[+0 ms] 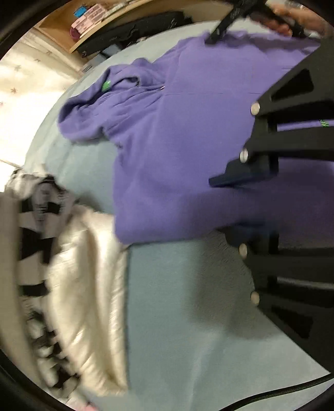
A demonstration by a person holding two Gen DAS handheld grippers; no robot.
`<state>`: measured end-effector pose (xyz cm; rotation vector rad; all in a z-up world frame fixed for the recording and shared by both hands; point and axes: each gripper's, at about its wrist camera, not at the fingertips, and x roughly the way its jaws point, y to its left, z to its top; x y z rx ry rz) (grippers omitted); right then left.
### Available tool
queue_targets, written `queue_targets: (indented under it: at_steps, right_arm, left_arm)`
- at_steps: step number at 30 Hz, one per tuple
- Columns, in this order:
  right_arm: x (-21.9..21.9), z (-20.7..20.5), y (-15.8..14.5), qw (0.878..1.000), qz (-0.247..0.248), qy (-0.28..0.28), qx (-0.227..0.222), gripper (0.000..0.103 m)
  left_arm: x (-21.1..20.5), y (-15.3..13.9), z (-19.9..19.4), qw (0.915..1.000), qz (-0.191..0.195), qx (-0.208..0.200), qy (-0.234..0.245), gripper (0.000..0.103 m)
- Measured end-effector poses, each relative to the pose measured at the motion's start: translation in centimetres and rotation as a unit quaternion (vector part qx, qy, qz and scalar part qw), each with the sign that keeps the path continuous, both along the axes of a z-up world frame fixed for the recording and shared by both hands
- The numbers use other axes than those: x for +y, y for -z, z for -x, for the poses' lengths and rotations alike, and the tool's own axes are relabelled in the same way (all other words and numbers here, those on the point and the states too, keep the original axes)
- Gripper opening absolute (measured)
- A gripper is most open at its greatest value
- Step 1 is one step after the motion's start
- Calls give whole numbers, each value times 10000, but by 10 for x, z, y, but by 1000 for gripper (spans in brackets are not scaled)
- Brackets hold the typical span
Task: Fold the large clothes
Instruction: 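Grasp the hoodie side edge with the right gripper and fold it inward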
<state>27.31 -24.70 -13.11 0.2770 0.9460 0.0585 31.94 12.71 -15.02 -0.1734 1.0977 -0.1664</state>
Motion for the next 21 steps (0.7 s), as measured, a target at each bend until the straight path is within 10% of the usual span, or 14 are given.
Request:
queue_targets:
  at_steps: [3, 6, 14, 21]
  right_arm:
    - [-1, 4, -19, 9980, 129, 201, -591, 15]
    - [2, -12, 12, 9989, 365, 303, 44, 24]
    - [-15, 12, -10, 9967, 362, 716, -111, 44]
    - [12, 25, -42, 9941, 331, 518, -898, 46]
  left_arm:
    - [-14, -9, 9, 9967, -552, -586, 35, 17]
    - [-18, 2, 7, 9946, -852, -587, -10, 18]
    - [-10, -15, 18, 9895, -1274, -683, 39, 47]
    - [-16, -48, 37, 9964, -581, -616, 76, 47]
